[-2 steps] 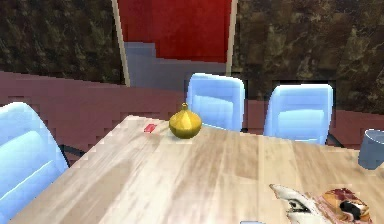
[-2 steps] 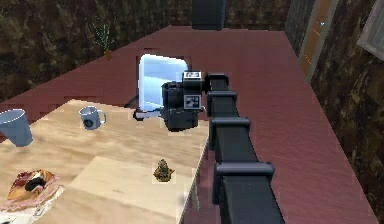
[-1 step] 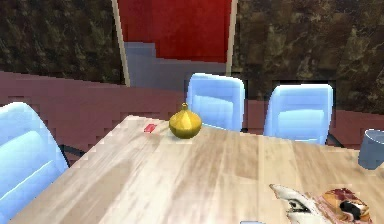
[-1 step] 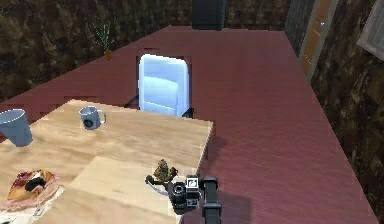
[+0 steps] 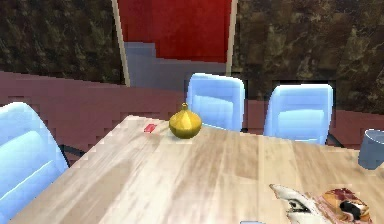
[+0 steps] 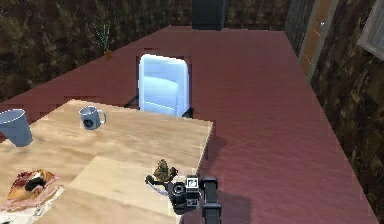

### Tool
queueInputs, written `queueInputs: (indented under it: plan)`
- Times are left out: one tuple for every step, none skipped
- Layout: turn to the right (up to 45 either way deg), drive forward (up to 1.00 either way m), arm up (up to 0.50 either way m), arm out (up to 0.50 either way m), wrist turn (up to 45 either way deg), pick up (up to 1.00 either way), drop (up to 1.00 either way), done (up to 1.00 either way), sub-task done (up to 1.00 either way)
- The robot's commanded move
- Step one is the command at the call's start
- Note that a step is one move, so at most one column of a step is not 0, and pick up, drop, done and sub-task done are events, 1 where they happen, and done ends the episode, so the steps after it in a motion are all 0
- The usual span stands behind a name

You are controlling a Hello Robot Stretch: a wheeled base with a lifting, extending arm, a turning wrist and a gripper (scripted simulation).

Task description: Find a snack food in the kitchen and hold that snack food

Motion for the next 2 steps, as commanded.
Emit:
queueInputs:
  plan:
    - [0.0, 0.00, 0.10, 0.00, 0.0, 0.00, 0.00, 0.00, 0.00]
    - [0.0, 0.00, 0.00, 0.00, 0.0, 0.00, 0.00, 1.00, 0.00]
